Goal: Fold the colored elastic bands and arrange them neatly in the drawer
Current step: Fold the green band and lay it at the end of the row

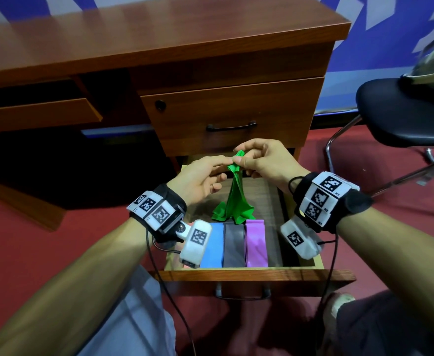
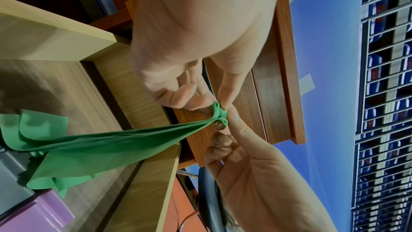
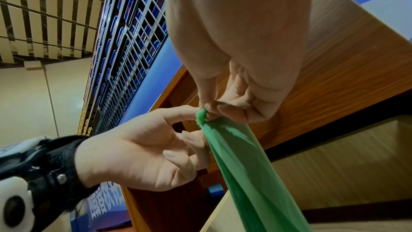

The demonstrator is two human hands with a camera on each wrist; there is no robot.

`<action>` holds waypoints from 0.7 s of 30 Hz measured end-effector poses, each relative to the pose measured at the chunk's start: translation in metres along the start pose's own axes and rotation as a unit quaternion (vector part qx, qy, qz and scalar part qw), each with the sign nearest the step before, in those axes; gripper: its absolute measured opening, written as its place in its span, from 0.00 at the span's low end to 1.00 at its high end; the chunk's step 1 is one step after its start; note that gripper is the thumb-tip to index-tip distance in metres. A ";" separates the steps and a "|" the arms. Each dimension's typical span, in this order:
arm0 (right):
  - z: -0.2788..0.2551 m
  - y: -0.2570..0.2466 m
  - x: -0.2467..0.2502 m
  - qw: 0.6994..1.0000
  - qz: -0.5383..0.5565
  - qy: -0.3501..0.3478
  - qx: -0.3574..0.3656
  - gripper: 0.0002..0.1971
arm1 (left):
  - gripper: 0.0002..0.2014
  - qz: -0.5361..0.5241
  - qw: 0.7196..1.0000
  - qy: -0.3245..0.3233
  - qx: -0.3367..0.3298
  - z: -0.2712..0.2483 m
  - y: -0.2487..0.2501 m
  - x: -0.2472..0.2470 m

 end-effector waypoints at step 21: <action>0.004 0.006 0.002 1.000 0.016 0.013 -0.014 0.15 | 0.02 0.010 1.000 -0.022 0.007 -0.002 0.002 0.001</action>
Point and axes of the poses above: each hand's wrist, its own z-axis towards the middle knuckle, its own x-axis out of the back of the hand, y = z × x, the point moved 1 cm from there along z, towards the middle knuckle, and after that the axes turned 10 degrees about -y, right-handed, at the moved point
